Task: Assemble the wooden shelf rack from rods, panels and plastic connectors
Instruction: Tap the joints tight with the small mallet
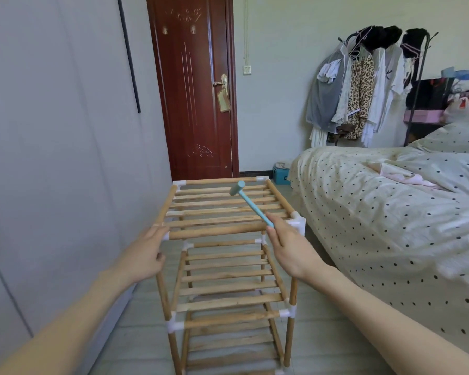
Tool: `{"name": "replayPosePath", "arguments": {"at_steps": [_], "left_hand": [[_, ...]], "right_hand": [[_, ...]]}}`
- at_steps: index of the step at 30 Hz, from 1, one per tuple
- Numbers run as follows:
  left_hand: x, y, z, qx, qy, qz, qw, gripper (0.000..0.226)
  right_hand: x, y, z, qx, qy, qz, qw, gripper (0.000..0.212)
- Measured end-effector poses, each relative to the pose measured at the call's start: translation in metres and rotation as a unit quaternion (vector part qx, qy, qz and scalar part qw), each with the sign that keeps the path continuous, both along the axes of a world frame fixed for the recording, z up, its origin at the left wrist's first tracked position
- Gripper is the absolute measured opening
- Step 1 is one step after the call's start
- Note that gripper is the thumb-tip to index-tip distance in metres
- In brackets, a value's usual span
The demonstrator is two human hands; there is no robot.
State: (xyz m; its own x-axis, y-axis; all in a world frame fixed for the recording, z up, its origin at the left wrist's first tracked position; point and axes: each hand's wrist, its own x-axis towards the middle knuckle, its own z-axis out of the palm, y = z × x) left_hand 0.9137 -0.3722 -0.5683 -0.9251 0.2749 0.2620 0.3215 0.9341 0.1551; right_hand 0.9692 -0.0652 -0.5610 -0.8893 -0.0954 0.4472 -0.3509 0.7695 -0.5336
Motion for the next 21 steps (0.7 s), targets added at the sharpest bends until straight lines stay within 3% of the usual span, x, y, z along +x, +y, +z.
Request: {"name": "replayPosePath", "arguments": {"at_steps": [5, 10, 13, 15, 17, 21], "left_hand": [[0.017, 0.006, 0.014, -0.001, -0.011, -0.045, 0.999, 0.057], [0.044, 0.034, 0.018, 0.109, -0.032, -0.191, 0.975, 0.048], [0.046, 0.052, 0.011, 0.083, 0.034, -0.259, 0.962, 0.044], [0.036, 0.052, 0.011, 0.007, 0.098, -0.232, 0.968, 0.043], [0.025, 0.050, 0.007, -0.039, 0.092, -0.170, 0.980, 0.045], [0.013, 0.075, -0.008, -0.034, 0.130, -0.084, 0.987, 0.045]], "right_hand": [[-0.037, -0.002, -0.009, 0.054, -0.103, 0.008, 0.993, 0.052], [-0.073, 0.021, 0.012, 0.026, -0.161, -0.087, 0.983, 0.044], [-0.077, 0.030, 0.012, 0.006, -0.175, -0.112, 0.978, 0.044], [-0.069, 0.031, 0.012, -0.010, -0.150, -0.113, 0.982, 0.039], [-0.057, 0.033, 0.010, -0.035, -0.113, -0.114, 0.986, 0.034], [-0.023, 0.041, 0.015, -0.072, -0.058, -0.110, 0.990, 0.034]]}}
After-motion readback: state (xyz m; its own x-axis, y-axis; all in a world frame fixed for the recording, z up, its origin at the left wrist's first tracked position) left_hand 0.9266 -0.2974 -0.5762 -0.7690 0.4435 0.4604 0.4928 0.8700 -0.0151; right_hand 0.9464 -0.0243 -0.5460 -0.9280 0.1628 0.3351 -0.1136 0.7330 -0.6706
